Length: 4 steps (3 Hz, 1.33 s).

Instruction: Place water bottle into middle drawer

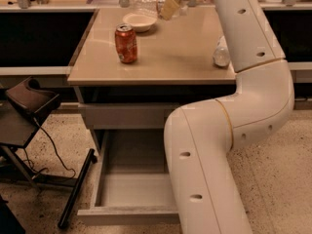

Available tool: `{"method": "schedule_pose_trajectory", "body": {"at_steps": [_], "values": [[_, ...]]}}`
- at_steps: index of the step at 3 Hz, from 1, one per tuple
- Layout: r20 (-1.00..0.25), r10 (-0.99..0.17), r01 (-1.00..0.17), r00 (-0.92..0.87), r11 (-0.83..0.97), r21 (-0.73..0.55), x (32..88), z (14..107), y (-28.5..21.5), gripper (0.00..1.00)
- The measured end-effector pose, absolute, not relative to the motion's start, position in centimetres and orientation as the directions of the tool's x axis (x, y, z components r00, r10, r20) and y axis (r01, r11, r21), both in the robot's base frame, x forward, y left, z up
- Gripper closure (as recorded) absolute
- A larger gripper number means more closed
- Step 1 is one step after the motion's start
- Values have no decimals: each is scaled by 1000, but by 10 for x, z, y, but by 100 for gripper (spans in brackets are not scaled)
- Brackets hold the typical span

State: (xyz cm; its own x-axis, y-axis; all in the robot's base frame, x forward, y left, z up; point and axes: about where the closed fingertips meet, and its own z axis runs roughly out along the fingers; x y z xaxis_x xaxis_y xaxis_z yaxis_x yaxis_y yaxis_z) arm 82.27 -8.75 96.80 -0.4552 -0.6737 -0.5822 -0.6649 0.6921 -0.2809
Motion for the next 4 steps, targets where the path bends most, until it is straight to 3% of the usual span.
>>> {"method": "schedule_pose_trajectory", "body": {"at_steps": [3, 4], "values": [[-568, -679, -729, -464, 658, -191, 795, 962, -55, 100], [-602, -714, -867, -359, 493, -68, 749, 991, 4, 100]]}}
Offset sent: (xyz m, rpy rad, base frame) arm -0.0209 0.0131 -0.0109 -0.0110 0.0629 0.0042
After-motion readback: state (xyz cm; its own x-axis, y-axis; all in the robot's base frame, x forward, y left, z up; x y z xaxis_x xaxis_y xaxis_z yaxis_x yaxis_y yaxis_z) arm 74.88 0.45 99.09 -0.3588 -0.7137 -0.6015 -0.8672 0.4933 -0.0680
